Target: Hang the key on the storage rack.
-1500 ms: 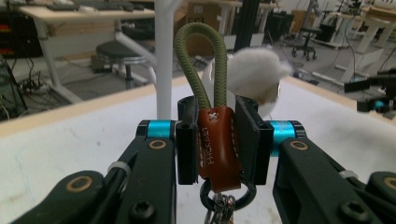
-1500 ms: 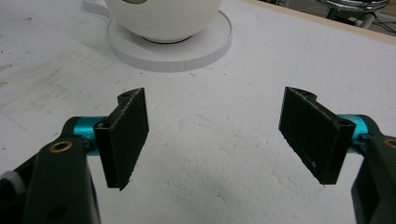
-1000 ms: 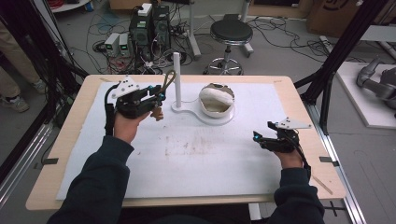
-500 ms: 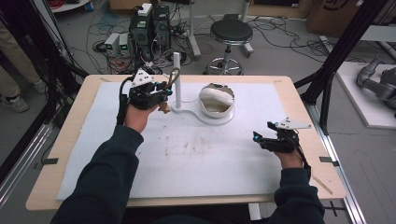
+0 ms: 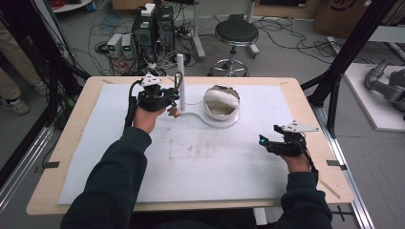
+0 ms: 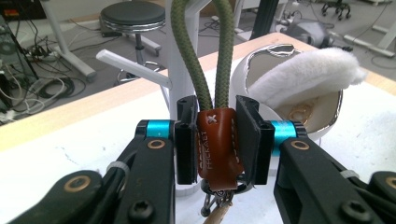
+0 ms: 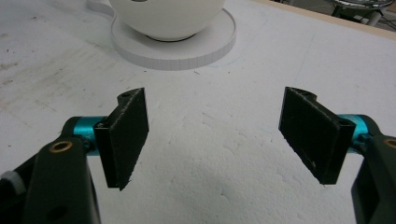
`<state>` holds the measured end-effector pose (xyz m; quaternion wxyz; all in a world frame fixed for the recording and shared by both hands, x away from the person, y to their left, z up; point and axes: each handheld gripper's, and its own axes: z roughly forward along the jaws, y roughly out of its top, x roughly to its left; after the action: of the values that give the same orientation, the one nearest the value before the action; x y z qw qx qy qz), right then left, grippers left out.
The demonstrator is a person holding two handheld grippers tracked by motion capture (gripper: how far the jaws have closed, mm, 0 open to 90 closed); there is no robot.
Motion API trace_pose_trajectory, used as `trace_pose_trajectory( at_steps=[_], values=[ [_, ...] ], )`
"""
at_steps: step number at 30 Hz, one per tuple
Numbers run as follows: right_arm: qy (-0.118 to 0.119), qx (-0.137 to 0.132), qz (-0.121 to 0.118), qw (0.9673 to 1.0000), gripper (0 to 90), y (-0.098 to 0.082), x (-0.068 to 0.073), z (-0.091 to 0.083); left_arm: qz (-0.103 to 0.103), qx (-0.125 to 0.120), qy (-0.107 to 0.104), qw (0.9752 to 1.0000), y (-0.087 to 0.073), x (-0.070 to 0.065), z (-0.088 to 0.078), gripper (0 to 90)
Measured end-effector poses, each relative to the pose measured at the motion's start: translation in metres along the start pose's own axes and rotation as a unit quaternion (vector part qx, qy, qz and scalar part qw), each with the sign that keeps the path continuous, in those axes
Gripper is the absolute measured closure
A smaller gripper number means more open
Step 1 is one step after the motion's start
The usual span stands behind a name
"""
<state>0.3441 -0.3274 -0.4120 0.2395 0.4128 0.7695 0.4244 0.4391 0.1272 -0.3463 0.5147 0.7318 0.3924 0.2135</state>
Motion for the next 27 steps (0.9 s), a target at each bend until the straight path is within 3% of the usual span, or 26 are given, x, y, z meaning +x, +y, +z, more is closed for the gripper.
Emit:
trace_pose_trajectory(
  at_steps=[4, 8, 14, 16, 18, 23, 27],
  values=[
    [-0.001, -0.001, 0.001, 1.0000, 24.5, -0.001, -0.001, -0.001, -0.017, -0.012, -0.022, 0.9996, -0.005, 0.000, 0.000, 66.3],
    [-0.001, -0.001, -0.001, 1.0000, 24.5, -0.001, -0.001, -0.001, -0.035, -0.010, -0.030, 0.9989, -0.016, 0.005, -0.002, 55.9],
    [-0.002, -0.001, -0.001, 1.0000, 24.5, -0.001, -0.001, -0.001, -0.059, -0.033, -0.060, 0.9960, -0.033, 0.015, -0.020, 42.9],
    [-0.001, 0.000, -0.001, 1.0000, 24.5, -0.001, 0.000, -0.001, -0.064, -0.038, -0.059, 0.9955, -0.039, 0.019, -0.028, 38.0],
    [0.000, 0.001, -0.002, 1.0000, 24.5, -0.001, 0.000, -0.001, -0.066, -0.041, -0.051, 0.9957, -0.047, 0.021, -0.036, 26.8],
    [0.003, 0.001, 0.002, 1.0000, 24.5, -0.001, 0.000, -0.001, -0.052, -0.070, -0.048, 0.9950, -0.070, 0.028, -0.060, 20.9],
    [0.005, 0.002, 0.000, 1.0000, 24.5, -0.001, 0.000, 0.000, -0.015, -0.078, -0.035, 0.9962, -0.083, 0.029, -0.075, 21.3]
  ],
)
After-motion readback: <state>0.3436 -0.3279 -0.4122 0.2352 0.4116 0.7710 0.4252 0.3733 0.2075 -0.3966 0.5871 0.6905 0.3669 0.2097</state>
